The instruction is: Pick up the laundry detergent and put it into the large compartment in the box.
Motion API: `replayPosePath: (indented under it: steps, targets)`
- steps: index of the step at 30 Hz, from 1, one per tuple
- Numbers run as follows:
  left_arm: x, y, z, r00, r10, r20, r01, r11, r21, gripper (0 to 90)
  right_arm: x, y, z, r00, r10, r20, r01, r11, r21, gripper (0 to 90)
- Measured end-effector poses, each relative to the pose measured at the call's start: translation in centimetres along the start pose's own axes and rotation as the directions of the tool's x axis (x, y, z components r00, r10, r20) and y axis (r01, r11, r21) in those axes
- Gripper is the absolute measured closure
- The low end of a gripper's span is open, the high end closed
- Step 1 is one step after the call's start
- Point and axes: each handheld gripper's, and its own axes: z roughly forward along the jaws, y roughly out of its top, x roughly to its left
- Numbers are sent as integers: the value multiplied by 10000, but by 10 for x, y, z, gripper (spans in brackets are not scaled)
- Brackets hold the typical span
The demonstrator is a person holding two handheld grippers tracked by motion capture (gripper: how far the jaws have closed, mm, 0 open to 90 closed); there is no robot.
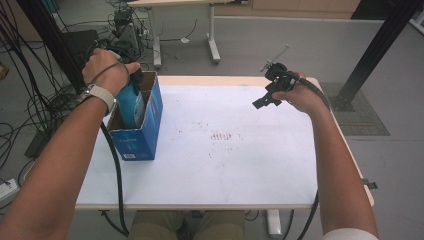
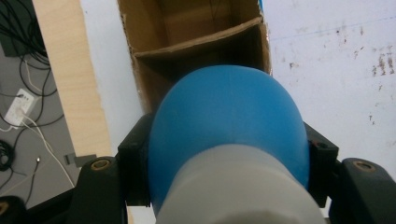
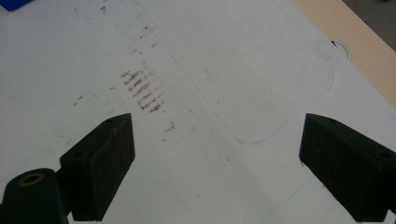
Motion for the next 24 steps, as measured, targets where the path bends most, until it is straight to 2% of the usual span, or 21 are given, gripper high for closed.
replayPosePath:
  steps: [11, 24]
  targets:
    - [1, 0, 22, 9999, 81, -133, -80, 9999, 93, 373, -1, -3, 1, 10000, 73, 12, -73, 10000, 26, 105]
    - [1, 0, 41, 9999, 173, 4, -173, 9998, 126, 373, -2, -2, 6, 10000, 81, -21, -80, 9999, 71, 105]
